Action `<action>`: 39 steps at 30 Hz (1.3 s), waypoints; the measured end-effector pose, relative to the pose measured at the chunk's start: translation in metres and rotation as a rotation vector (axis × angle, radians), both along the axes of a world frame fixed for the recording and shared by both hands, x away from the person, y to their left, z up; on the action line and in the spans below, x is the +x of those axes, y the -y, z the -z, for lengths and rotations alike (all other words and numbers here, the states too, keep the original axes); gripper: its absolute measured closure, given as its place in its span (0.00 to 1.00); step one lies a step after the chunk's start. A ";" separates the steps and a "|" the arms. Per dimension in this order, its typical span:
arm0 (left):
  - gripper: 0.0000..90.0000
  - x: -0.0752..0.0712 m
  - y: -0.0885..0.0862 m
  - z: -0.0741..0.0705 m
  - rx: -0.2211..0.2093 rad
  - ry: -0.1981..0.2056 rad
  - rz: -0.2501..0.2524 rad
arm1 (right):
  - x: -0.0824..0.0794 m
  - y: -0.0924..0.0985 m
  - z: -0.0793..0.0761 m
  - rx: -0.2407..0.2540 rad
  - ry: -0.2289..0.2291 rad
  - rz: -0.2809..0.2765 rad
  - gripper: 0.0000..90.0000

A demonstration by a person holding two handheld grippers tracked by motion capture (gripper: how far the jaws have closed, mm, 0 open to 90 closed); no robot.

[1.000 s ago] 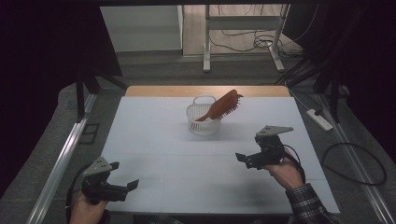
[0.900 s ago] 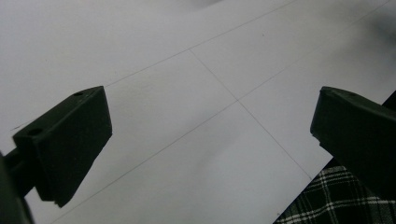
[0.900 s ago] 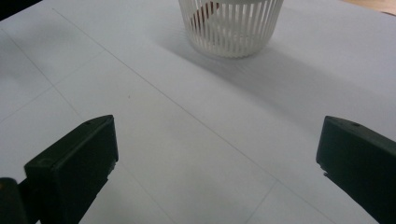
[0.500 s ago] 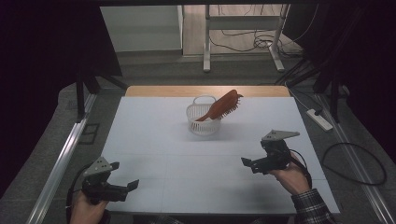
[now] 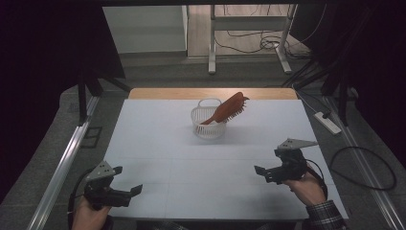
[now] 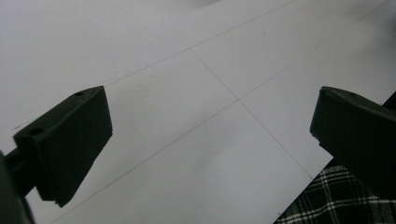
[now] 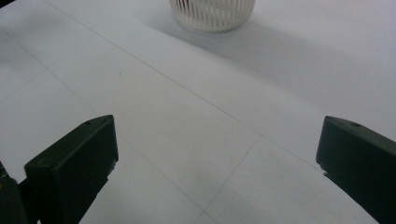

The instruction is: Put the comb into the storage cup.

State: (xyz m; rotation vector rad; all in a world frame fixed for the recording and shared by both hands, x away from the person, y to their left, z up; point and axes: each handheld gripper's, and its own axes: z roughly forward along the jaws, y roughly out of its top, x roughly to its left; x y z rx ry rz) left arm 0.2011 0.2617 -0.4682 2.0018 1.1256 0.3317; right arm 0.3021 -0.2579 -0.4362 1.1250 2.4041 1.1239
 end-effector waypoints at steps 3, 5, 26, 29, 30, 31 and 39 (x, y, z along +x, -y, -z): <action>0.00 0.000 0.000 0.000 0.000 0.000 0.001 | -0.002 0.002 0.000 -0.007 -0.001 0.002 0.00; 0.00 0.000 0.000 0.000 0.001 0.000 0.001 | -0.005 0.006 0.000 -0.017 -0.003 0.010 0.00; 0.00 0.000 0.000 0.000 0.006 -0.002 -0.001 | -0.023 0.033 0.003 -0.027 -0.011 0.076 0.00; 0.00 0.000 0.000 0.000 0.007 -0.002 -0.001 | -0.025 0.035 0.003 -0.029 -0.009 0.083 0.00; 0.00 0.000 0.000 0.000 0.007 -0.002 -0.001 | -0.026 0.037 0.003 -0.033 -0.010 0.086 0.00; 0.00 0.000 0.000 0.000 0.006 -0.002 -0.001 | -0.027 0.037 0.003 -0.037 -0.011 0.089 0.00; 0.00 0.000 0.000 0.000 0.005 -0.003 -0.001 | -0.034 0.042 0.004 -0.056 -0.017 0.109 0.00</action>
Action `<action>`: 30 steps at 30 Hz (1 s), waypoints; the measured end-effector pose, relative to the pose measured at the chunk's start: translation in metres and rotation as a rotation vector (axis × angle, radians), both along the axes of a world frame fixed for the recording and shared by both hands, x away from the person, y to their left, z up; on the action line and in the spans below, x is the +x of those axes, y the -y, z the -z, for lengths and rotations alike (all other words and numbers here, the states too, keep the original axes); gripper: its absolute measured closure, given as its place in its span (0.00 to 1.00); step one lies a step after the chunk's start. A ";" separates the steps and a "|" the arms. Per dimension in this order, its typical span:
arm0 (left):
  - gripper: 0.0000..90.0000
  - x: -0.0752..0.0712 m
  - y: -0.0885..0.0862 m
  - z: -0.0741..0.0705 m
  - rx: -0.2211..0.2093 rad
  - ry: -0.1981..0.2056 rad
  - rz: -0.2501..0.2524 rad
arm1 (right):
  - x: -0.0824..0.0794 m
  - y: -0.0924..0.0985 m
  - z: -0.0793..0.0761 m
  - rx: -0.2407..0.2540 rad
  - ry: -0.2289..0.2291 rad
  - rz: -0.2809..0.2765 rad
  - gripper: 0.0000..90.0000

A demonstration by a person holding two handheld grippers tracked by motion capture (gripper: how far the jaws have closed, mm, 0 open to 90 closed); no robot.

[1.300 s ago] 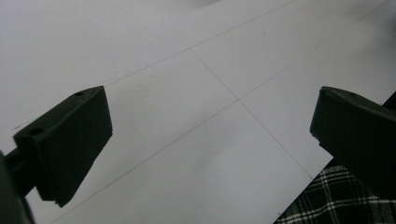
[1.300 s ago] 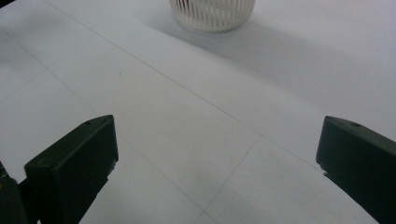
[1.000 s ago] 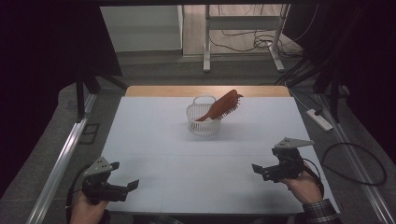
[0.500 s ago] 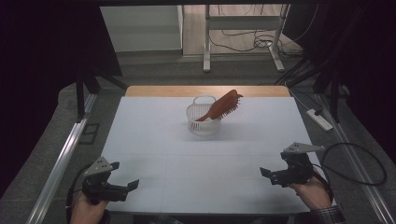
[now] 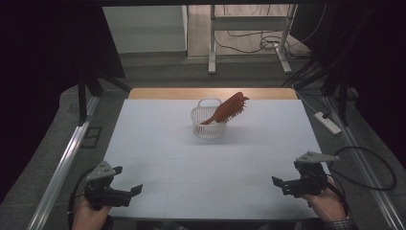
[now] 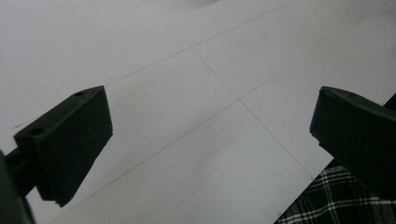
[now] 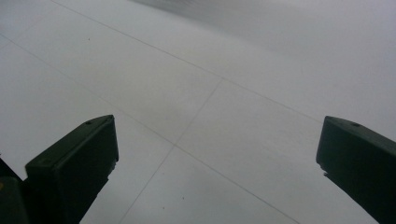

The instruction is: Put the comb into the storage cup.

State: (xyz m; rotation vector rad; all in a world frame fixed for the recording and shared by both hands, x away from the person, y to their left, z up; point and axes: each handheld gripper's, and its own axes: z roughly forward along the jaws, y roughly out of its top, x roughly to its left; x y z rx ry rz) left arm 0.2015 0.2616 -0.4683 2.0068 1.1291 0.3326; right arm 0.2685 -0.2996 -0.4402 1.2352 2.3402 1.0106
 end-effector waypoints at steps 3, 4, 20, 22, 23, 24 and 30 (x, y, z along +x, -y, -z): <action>0.00 0.000 0.000 0.000 0.000 0.000 0.000 | -0.002 0.002 0.000 -0.005 0.001 0.005 0.00; 0.00 0.000 0.000 0.000 0.000 0.000 0.000 | -0.003 0.002 0.000 -0.006 -0.001 0.009 0.00; 0.00 0.000 0.000 0.000 -0.001 0.001 -0.001 | -0.013 0.010 0.002 -0.040 -0.014 0.040 0.00; 0.00 0.000 0.000 0.000 -0.003 0.001 -0.002 | -0.014 0.011 0.003 -0.044 -0.015 0.042 0.00; 0.00 0.000 0.000 0.000 -0.004 0.001 -0.005 | -0.015 0.011 0.004 -0.057 -0.020 0.043 0.00; 0.00 0.000 0.000 0.000 -0.005 0.001 -0.005 | -0.016 0.011 0.004 -0.064 -0.023 0.047 0.00; 0.00 -0.001 0.000 0.000 -0.005 0.001 -0.005 | -0.018 0.011 0.006 -0.088 -0.032 0.054 0.00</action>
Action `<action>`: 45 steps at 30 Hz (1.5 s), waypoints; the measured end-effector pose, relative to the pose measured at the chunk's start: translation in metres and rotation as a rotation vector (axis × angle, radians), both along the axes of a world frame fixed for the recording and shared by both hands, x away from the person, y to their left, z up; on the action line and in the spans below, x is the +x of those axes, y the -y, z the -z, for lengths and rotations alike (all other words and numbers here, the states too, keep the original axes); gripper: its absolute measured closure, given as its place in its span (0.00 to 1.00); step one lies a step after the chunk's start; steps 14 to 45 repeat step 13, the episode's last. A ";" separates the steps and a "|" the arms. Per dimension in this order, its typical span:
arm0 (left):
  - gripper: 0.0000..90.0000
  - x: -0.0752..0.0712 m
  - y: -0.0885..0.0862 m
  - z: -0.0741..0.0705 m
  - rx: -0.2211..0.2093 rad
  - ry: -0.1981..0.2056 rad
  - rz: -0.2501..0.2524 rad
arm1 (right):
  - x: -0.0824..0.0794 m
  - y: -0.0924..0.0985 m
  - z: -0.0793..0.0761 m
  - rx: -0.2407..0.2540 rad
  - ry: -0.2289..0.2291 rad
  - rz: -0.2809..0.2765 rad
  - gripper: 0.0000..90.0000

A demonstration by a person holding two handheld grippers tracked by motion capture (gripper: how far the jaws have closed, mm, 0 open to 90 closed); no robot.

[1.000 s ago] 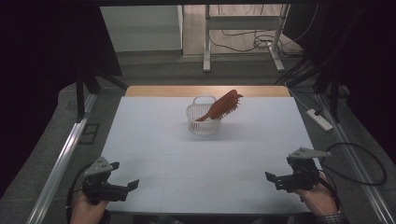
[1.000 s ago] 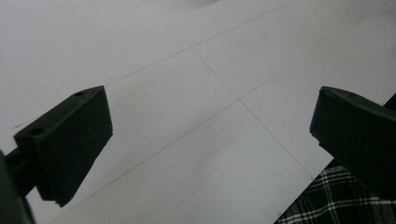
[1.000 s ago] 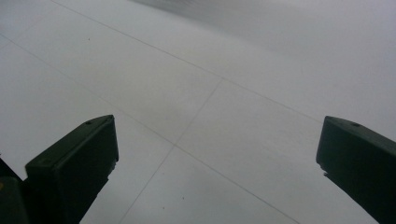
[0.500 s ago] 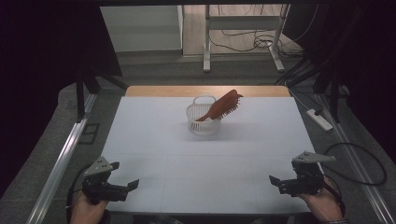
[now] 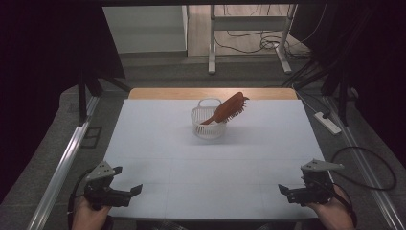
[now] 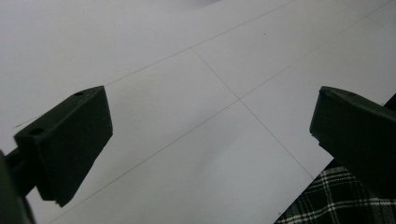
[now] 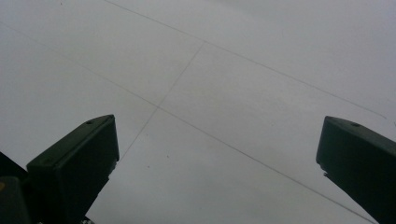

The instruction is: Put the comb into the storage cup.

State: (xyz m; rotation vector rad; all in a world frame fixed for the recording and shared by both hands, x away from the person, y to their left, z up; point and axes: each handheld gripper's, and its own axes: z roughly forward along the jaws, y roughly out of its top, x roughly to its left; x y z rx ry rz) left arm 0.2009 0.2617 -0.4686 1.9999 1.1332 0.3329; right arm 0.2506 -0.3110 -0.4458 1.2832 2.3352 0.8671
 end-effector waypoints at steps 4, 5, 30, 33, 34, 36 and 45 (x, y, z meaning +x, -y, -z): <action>0.00 0.000 0.000 0.000 0.001 0.000 0.000 | 0.000 0.000 0.000 -0.007 -0.009 0.003 0.00; 0.00 0.000 0.000 0.000 0.001 0.001 0.000 | 0.000 0.000 0.000 -0.010 -0.013 0.003 0.00; 0.00 0.001 0.001 0.000 0.001 0.000 0.003 | 0.000 0.001 0.002 -0.028 -0.039 0.001 0.00; 0.00 0.001 0.001 0.000 0.001 0.000 0.003 | 0.000 0.001 0.002 -0.028 -0.039 0.001 0.00; 0.00 0.001 0.001 0.000 0.001 0.000 0.003 | 0.000 0.001 0.002 -0.028 -0.039 0.001 0.00; 0.00 0.001 0.001 0.000 0.001 0.000 0.003 | 0.000 0.001 0.002 -0.028 -0.039 0.001 0.00; 0.00 0.001 0.001 0.000 0.001 0.000 0.003 | 0.000 0.001 0.002 -0.028 -0.039 0.001 0.00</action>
